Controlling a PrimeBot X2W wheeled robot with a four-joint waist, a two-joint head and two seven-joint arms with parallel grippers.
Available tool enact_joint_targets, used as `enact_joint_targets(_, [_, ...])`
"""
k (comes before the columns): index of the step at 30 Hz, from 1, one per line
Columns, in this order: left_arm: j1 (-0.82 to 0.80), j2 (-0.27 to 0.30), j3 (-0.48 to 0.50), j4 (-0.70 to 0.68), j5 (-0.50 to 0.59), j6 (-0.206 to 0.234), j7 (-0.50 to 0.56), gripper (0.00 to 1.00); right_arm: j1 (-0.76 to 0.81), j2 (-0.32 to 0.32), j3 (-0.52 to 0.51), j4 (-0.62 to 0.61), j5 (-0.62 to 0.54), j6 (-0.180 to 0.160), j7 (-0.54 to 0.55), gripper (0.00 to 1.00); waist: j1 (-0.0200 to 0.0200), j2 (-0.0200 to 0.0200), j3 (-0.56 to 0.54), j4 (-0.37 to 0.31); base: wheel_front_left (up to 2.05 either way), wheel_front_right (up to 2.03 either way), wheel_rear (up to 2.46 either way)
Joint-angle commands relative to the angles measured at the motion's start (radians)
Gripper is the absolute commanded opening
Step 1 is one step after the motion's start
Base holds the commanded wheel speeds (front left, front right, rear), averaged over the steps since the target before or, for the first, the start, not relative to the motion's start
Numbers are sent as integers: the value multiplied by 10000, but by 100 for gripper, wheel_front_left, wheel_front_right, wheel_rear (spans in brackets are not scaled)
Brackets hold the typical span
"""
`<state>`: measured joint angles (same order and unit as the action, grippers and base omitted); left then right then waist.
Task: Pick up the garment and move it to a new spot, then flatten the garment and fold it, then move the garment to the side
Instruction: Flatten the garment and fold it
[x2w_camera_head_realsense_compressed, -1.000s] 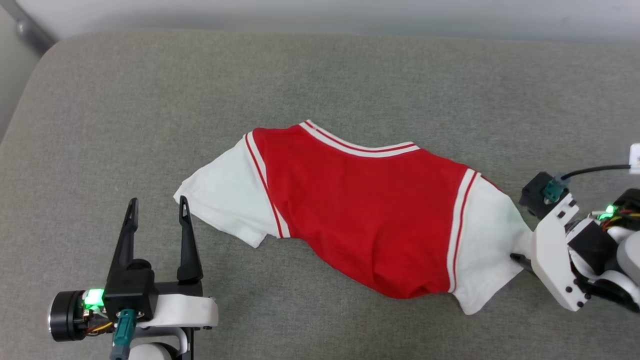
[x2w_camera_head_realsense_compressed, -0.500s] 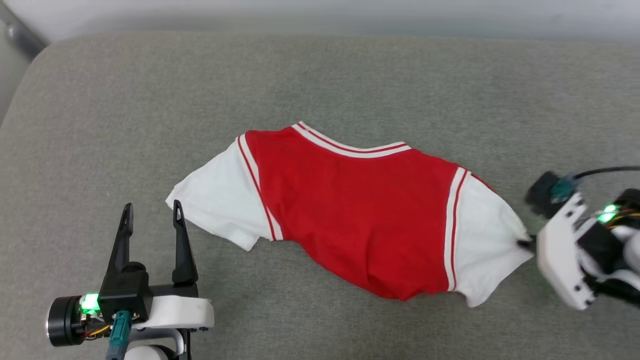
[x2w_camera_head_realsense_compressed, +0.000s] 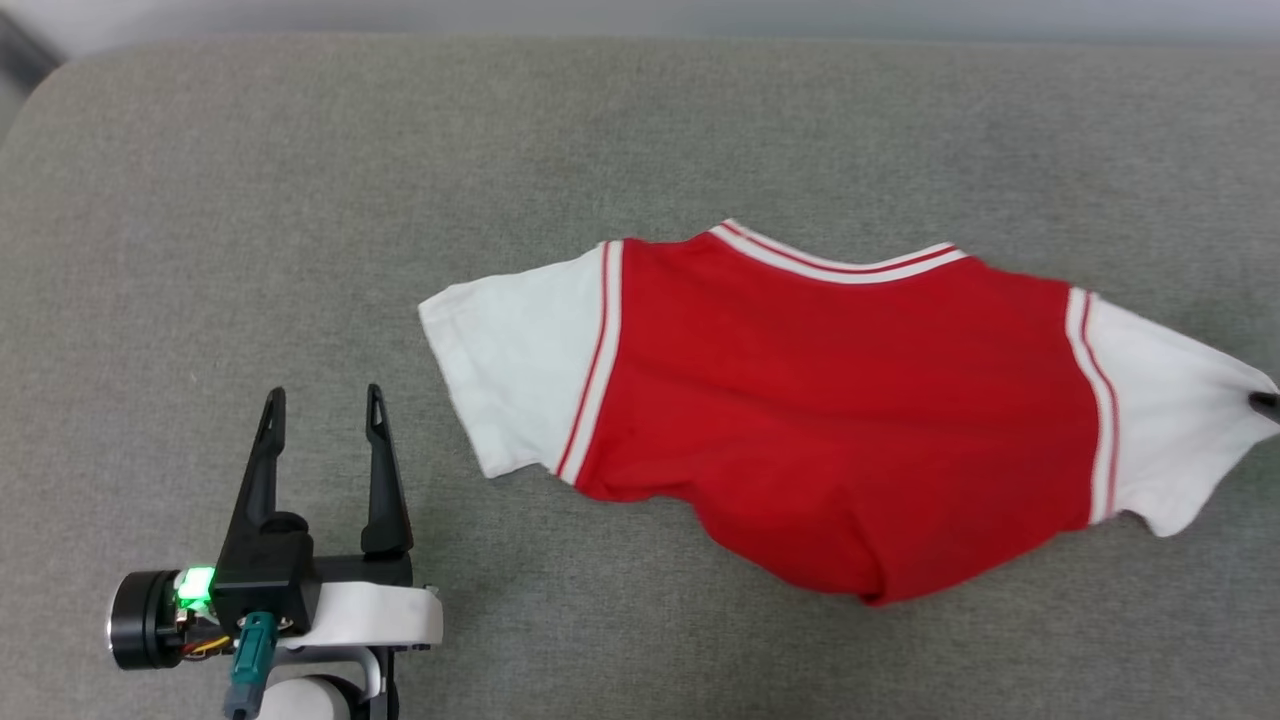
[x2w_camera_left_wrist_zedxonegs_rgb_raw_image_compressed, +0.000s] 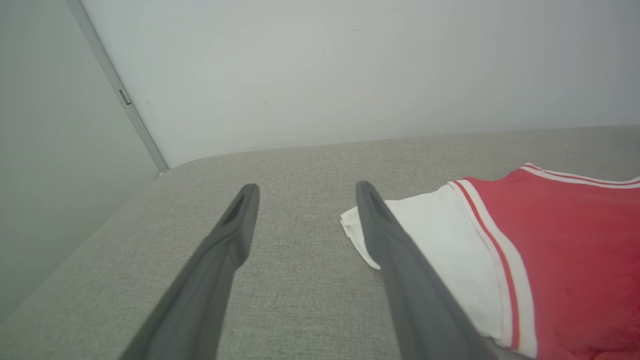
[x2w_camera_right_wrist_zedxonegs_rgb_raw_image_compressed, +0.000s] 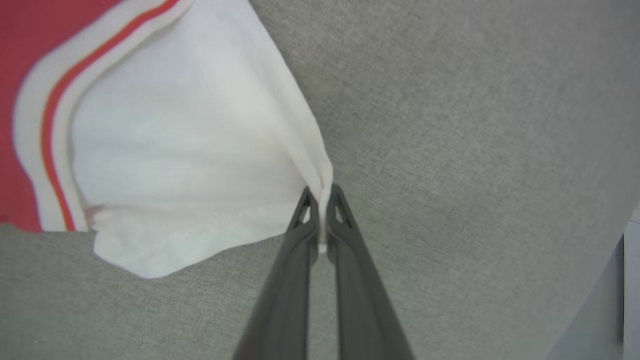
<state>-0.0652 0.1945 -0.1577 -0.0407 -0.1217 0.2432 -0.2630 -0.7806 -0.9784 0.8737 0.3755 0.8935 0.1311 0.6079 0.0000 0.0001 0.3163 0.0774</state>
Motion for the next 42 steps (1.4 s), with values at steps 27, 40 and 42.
enact_joint_targets(27, [-969, 666, 1223, 1851, -28, -1519, -25, 100, 1688, 2263, -3234, 1056, -2186, -7, -7202, 100, 0, -1, -1930, -1025, 0, 0, 0])
enact_joint_targets(40, [-4318, 2215, 731, 3460, -217, -3174, 2295, 100, 5002, 6133, -7946, -2405, -5666, -7, -8724, 100, 0, -1, -1663, -1536, 0, 0, 0])
enact_joint_targets(42, [-4841, 2347, 511, 3586, -364, -3394, 3036, 100, 5565, 6736, -8401, -2993, -6171, -7, -8724, 100, 0, -1, -1559, -1578, 0, 0, 0])
